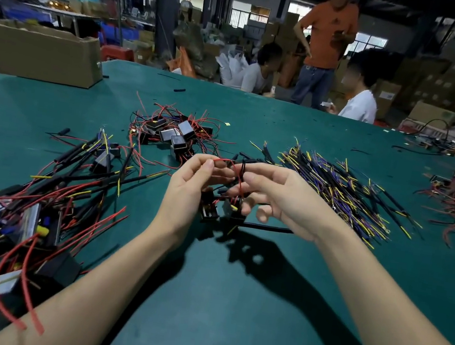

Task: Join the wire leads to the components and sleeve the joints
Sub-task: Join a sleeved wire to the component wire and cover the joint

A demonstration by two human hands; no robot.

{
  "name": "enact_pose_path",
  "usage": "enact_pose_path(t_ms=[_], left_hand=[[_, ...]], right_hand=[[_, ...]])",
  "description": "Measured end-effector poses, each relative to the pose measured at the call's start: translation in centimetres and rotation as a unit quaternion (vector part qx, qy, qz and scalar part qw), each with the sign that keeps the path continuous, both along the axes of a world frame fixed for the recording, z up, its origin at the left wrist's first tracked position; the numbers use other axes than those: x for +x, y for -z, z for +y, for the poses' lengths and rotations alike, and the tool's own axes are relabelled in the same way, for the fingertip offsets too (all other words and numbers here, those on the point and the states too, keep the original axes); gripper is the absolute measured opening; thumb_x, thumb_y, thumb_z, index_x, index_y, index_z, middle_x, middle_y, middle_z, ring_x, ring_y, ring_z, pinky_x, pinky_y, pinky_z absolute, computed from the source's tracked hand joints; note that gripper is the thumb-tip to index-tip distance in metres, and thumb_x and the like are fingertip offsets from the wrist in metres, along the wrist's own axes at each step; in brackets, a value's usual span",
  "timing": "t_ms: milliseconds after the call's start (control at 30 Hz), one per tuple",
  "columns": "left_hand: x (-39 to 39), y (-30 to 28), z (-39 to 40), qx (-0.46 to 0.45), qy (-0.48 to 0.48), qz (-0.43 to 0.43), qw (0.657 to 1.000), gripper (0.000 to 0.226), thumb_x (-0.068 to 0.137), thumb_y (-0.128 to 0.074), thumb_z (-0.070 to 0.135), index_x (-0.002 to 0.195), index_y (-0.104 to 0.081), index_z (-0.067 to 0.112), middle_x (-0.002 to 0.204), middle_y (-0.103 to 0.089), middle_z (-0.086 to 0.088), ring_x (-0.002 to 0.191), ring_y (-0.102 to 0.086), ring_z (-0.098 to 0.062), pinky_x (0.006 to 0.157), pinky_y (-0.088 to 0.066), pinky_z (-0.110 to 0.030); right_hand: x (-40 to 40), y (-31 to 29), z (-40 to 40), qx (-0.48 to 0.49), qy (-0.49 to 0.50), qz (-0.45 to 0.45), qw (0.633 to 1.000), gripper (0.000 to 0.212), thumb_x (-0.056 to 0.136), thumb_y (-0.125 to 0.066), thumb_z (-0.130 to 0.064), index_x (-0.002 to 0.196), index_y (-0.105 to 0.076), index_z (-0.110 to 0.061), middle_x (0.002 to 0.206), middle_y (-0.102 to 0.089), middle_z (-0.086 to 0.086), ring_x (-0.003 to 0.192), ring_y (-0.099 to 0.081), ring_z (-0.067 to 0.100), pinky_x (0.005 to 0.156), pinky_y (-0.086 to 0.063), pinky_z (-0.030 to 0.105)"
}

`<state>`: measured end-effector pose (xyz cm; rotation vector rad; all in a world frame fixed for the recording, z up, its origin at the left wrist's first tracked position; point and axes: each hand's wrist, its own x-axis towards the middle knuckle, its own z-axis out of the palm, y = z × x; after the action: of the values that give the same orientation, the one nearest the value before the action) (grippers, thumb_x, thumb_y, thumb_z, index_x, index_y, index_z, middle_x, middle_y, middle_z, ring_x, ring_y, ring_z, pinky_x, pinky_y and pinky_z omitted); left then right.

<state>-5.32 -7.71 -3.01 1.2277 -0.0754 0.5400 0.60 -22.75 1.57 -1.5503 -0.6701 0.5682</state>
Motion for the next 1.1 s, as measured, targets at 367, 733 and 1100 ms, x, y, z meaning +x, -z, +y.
enact_pose_path(t_ms=[367,733,1100], left_hand=[[0.4,-0.4,0.5,0.041,-0.06,0.02,0.997,0.026,0.098,-0.041,0.01,0.081,-0.059,0.015,0.087,-0.071,0.001,0.091,-0.063,-0.011,0.087,-0.045,-0.023],[-1.3,-1.4,-1.1,0.209,-0.122,-0.055,0.969,0.01,0.092,-0.06,0.023,0.1,-0.063,0.017,0.086,-0.068,0.012,0.083,-0.063,-0.002,0.08,-0.047,-0.017],[-1.7,-1.8,-0.3,0.459,-0.177,-0.048,0.869,0.046,0.081,-0.064,0.018,0.126,-0.058,0.015,0.101,-0.065,0.007,0.099,-0.062,-0.012,0.096,-0.044,-0.046]], right_hand=[[-1.1,-2.9,0.5,-0.143,0.218,-0.377,0.889,0.007,0.081,-0.074,-0.022,0.086,-0.078,-0.026,0.062,-0.061,-0.015,0.056,-0.048,-0.003,0.056,-0.035,0.014],[-2.2,-2.2,1.5,0.051,0.121,0.01,0.991,0.012,0.089,-0.059,0.001,0.1,-0.065,0.0,0.072,-0.062,0.008,0.047,-0.058,0.009,0.048,-0.047,0.016],[-2.9,1.5,1.0,0.148,0.16,0.048,0.975,0.01,0.086,-0.064,-0.006,0.077,-0.065,-0.012,0.067,-0.068,0.003,0.054,-0.064,0.01,0.046,-0.047,0.016]])
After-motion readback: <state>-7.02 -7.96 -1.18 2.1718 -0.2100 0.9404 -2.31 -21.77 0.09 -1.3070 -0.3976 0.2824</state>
